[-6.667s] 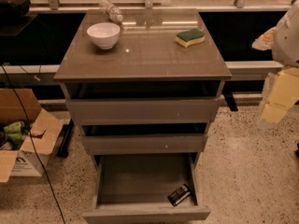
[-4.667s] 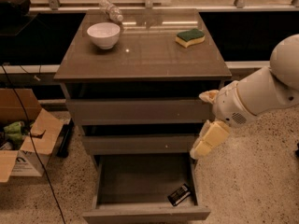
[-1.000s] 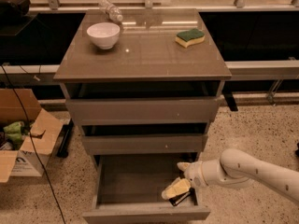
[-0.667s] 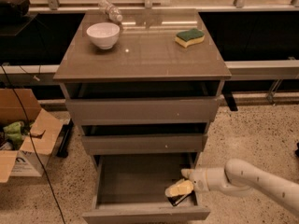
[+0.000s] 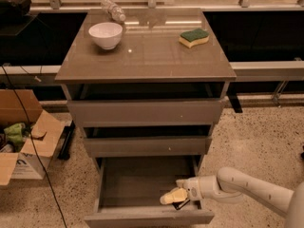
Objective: Pick rxbar chocolate from bottom drawer and place on counter
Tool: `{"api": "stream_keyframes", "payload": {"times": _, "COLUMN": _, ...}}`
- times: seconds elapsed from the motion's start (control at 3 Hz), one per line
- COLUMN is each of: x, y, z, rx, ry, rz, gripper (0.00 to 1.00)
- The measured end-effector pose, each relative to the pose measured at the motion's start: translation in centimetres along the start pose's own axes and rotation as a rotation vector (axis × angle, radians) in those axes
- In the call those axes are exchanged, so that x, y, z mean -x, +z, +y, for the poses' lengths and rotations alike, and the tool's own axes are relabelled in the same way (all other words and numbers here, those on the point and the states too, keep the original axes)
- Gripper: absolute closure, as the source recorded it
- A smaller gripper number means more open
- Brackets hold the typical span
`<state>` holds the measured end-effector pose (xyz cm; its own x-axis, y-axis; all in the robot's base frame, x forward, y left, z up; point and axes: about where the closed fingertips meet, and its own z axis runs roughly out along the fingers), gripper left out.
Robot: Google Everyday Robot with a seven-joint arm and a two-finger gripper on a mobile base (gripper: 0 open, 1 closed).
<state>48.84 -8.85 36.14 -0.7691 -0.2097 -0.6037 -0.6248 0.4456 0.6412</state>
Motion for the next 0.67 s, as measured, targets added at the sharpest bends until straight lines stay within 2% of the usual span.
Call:
{"api": "stream_keyframes", "payload": {"times": 0.33, "x": 0.0, "y": 2.4, "z": -1.9, "rx": -0.041, "ry": -0.032, "rz": 0.017, "gripper": 0.00}}
{"api": "stream_keyframes", "payload": {"times": 0.67, "x": -0.1, "y": 4.1, "z": -4.3, "rx": -0.127, "ry": -0.095, "rz": 0.043, "gripper": 0.00}}
